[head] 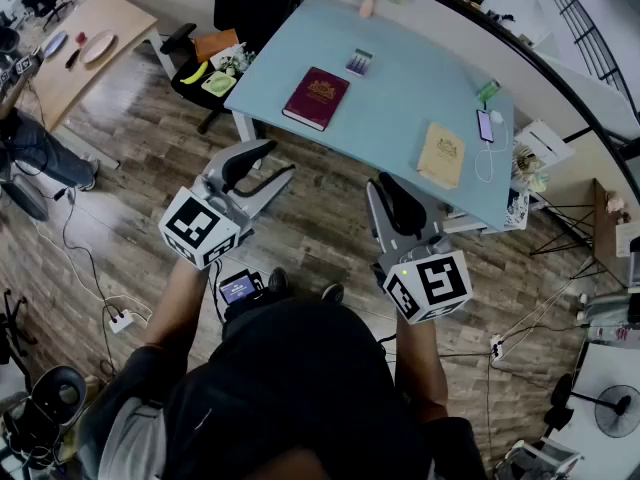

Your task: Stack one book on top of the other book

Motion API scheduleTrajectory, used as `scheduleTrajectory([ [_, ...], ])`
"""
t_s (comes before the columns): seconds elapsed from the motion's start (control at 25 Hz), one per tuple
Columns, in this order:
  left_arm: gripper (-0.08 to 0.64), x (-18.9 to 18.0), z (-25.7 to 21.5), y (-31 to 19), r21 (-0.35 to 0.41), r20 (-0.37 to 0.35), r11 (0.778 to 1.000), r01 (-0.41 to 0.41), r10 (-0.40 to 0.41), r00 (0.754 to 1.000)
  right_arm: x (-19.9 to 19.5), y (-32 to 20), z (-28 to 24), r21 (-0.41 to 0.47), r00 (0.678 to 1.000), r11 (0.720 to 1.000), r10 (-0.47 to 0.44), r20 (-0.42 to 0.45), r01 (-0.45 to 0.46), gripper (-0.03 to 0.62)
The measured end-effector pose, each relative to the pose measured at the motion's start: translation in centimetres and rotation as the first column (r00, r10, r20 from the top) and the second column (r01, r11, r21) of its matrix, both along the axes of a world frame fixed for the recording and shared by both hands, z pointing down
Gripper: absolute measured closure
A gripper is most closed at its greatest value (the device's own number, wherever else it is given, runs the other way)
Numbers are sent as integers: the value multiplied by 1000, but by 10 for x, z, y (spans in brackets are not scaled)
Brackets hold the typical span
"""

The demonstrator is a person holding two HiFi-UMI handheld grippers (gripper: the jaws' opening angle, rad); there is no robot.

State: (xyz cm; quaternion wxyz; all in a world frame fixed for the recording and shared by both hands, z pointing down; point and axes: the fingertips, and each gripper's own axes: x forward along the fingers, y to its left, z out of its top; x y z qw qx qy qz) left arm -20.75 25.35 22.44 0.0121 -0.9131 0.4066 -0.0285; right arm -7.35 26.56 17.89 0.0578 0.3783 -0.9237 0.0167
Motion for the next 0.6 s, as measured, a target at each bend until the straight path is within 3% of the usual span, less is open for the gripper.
scheduleTrajectory([
  [0.4,337,-23,8,-17,-3,-12,1000,-28,28,1000,-22,-14,11,-18,1000,1000,22,-9,-23,538],
  [0.6,337,-32,8,-25,3,-16,999,-50,50,999,-32,-22,9,-41,998,998,50,32,-49,538],
])
